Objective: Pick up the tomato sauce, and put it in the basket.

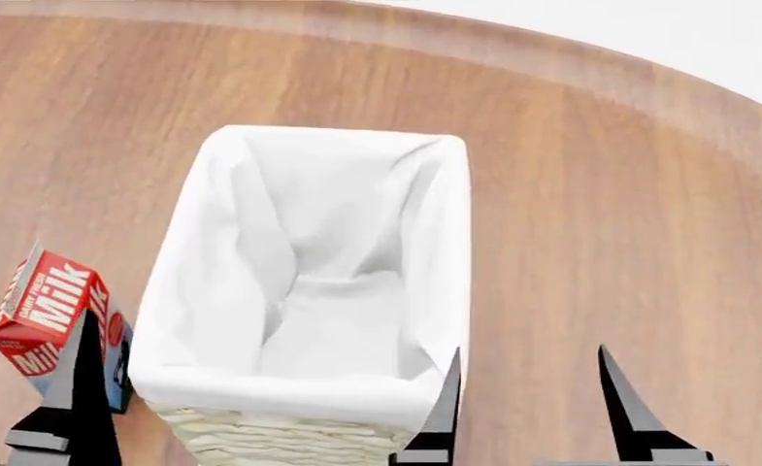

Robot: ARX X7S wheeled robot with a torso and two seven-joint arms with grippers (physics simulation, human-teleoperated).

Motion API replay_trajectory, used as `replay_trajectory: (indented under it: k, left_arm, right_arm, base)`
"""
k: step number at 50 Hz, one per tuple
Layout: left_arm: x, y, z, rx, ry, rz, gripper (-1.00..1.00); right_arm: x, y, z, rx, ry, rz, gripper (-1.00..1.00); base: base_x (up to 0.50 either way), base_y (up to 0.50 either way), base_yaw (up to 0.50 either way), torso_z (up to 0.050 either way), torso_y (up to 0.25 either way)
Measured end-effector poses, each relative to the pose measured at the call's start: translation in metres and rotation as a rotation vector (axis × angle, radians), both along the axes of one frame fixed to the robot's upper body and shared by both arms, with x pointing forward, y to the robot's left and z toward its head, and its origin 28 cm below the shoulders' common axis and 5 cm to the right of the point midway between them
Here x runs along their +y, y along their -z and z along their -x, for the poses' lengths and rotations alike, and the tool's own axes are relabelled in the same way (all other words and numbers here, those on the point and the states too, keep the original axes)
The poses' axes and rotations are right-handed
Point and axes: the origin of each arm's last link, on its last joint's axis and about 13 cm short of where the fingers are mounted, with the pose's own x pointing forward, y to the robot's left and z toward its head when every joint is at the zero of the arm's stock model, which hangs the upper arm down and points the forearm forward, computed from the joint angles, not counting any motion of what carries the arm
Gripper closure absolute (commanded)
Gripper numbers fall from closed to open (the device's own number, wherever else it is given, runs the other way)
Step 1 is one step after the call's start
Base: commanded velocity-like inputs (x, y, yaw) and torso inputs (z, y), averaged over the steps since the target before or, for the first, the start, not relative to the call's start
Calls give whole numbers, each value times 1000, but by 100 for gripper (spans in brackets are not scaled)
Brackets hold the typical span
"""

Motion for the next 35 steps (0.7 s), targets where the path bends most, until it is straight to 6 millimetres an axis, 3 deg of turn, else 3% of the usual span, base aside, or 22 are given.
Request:
replay_trajectory:
  k: [15,35]
  left_arm:
    - [18,-15,2,29,115,-10,-100]
    - [54,-25,-3,167,179,-230,-100]
  right_arm:
    - [1,0,0,6,-24,4,-100]
    - [0,0,0,9,-27,6,-100]
  base:
    - [0,0,0,0,0]
    - [0,0,0,0,0]
